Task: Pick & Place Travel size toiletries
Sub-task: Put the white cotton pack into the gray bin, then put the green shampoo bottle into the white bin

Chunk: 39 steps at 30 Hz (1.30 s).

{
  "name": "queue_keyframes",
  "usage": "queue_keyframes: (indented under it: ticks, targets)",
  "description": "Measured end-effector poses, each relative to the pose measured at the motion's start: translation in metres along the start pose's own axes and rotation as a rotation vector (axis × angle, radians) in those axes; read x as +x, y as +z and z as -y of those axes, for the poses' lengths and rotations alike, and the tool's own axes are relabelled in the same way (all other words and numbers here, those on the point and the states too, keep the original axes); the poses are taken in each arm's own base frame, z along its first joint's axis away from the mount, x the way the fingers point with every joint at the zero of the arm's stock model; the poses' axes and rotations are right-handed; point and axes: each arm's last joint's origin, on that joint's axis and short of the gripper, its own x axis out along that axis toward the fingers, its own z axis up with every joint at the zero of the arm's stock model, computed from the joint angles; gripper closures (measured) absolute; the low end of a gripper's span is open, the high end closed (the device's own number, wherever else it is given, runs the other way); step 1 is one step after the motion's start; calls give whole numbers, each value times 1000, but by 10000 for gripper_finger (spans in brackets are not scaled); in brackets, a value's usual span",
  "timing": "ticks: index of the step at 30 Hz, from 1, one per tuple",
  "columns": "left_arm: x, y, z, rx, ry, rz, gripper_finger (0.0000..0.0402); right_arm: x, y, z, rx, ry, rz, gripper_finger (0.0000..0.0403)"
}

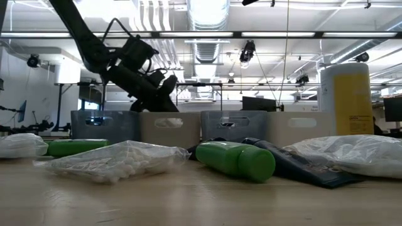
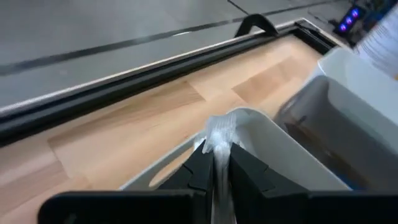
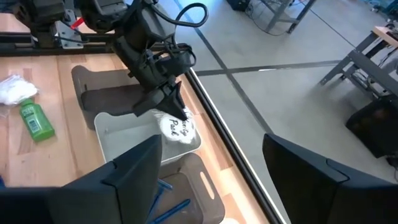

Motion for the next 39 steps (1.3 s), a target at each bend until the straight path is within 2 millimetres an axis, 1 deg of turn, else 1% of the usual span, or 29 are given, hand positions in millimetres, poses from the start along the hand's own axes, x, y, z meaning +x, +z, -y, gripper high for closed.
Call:
queue_keyframes:
  ticks: [3, 6, 8, 13, 16, 19, 22, 25, 28, 31, 32, 35, 39]
  targets:
    - [1, 2, 3, -40, -13, -4, 361, 0, 0, 0, 0, 0, -1, 115]
    - [1, 1, 8, -38, -14, -39, 342, 0, 0, 0, -1, 0, -1, 106]
    - [2, 1, 11, -48, 12, -66, 321, 0, 0, 0, -2, 0, -1, 100]
    - [2, 2, 14, -53, 87, -142, 252, 0, 0, 0, -4, 0, -1, 87]
    - [1, 7, 18, -61, 96, -176, 213, 0, 0, 0, -8, 0, -1, 79]
    - [-4, 17, 24, -76, 86, -168, 179, 0, 0, 0, -9, 1, -1, 72]
    - [-14, 30, 32, -80, 51, -119, 150, 0, 0, 0, -12, 1, -1, 65]
    - [-28, 43, 38, -85, 16, -67, 128, 0, 0, 0, -13, 1, -2, 57]
    - [-41, 52, 41, -88, -3, -37, 115, 0, 0, 0, -13, 1, -3, 50]
    - [-53, 54, 41, -95, -9, -60, 110, 0, 0, 0, -14, 1, -4, 46]
    - [-57, 55, 43, -96, -30, -68, 109, 0, -1, 0, -15, 1, -6, 44]
    - [-74, 61, 52, -106, -165, -86, 109, 0, -3, 0, -20, 8, -32, 44]
    - [-94, 63, 69, -98, -324, -106, 113, -1, -13, 0, 6, 18, -121, 52]
